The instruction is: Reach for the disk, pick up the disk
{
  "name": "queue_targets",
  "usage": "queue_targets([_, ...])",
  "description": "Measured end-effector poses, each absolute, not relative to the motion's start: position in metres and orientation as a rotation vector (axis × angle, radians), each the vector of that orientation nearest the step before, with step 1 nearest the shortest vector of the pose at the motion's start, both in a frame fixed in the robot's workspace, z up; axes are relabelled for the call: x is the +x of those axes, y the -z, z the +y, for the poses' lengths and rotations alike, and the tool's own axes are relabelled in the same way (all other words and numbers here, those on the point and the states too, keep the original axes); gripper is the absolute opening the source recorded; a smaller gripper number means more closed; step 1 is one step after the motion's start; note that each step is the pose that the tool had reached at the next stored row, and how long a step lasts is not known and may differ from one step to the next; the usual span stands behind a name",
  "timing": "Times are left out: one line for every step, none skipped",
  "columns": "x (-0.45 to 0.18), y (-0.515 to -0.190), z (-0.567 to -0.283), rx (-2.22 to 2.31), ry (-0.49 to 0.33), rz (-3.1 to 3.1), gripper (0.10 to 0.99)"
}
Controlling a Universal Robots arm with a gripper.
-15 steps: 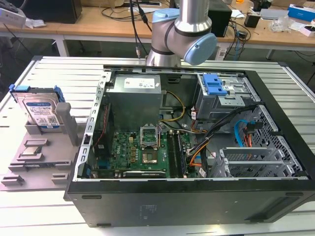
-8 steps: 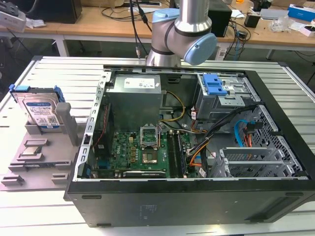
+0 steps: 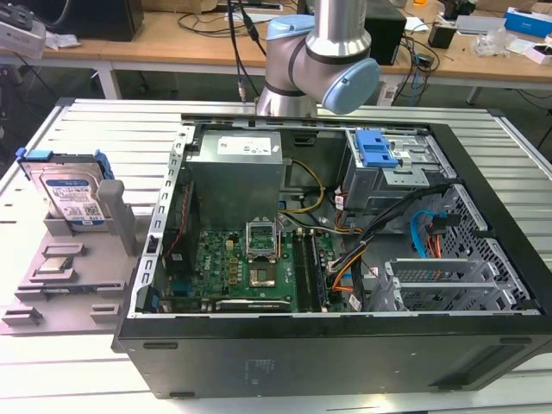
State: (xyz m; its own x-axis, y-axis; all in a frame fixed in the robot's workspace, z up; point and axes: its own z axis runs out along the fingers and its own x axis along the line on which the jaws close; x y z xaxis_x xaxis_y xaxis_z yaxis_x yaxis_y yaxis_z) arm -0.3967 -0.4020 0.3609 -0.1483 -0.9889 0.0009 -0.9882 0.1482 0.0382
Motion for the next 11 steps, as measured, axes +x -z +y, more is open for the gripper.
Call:
queue_targets([-0.3967,-0.3609,-0.402,2.033,0.044,-2.361,0.173])
queue_targets([-0.3967,-0.3609,-0.402,2.032,0.044,-2.362,0.235])
queue_targets([-0.3967,-0.3609,-0.402,2.032,0.044,-2.362,0.298])
queue_targets([-0.3967,-0.3609,-0.402,2.032,0.044,-2.362,0.298])
queue_targets([-0.3967,-0.3609,-0.402,2.031,0.044,-2.363,0.416])
queue_targets([-0.3967,-0.3609,-0.402,2.03,0.044,-2.363,0.416])
queue_targets([-0.3967,-0.3609,-0.402,2.03,0.044,-2.364,0.482])
queue_targets([-0.3967,-0.3609,-0.402,2.029,0.044,-2.364,0.482])
queue_targets([-0.3967,-0.3609,-0.402,2.029,0.044,-2.364,0.482])
queue_targets([-0.3966,-0.3609,-0.4019,2.029,0.044,-2.364,0.482])
queue_targets([-0.3963,-0.3608,-0.4016,2.03,0.044,-2.364,0.482])
